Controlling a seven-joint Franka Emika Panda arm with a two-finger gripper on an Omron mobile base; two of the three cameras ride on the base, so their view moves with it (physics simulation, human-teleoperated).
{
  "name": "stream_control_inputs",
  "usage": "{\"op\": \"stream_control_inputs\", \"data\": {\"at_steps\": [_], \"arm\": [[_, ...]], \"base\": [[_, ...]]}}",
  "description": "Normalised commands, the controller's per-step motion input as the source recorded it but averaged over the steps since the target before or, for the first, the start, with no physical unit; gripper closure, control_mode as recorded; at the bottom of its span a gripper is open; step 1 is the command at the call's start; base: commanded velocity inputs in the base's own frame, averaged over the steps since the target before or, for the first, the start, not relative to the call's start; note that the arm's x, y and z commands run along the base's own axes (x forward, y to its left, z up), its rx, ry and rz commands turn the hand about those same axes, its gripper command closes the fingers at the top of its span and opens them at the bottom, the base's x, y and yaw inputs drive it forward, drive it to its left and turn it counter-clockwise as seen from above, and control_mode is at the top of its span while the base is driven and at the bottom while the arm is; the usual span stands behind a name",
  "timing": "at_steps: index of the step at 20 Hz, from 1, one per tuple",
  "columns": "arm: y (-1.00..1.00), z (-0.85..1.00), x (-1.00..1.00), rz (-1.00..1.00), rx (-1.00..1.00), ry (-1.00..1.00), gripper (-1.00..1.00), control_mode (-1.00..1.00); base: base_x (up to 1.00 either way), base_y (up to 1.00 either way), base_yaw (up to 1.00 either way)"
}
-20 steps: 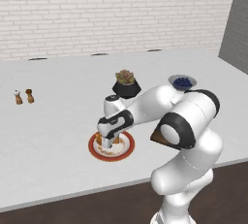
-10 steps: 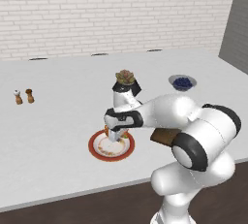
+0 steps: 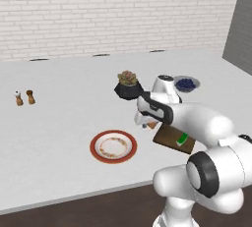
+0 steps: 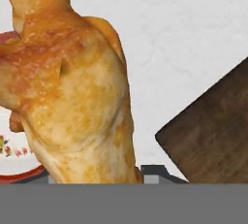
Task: Pick up the knife from the drawer and place it on the cutting board. Then place the meat from the plate to the cutting board.
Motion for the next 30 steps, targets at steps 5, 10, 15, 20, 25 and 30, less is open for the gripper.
{"op": "stream_control_inputs", "data": {"at_steps": [5,10,15,20,25,30], "arm": [[-0.84,0.03,0.06,-0.73,0.00,0.10,1.00,-1.00],[-0.67,-0.17,0.01,-0.77,-0.01,0.03,1.00,-1.00],[-0.60,-0.14,0.34,-0.42,-0.01,0.13,1.00,-1.00],[-0.01,-0.07,0.39,0.01,-0.04,0.05,1.00,-1.00],[-0.02,-0.37,0.14,0.00,-0.09,0.04,1.00,-1.00],[-0.10,-0.60,0.01,-0.01,-0.04,0.05,1.00,-1.00]], "base": [[0.00,0.00,0.00],[0.00,0.00,0.00],[0.00,0.00,0.00],[0.00,0.00,0.00],[0.00,0.00,0.00],[0.00,0.00,0.00]]}}
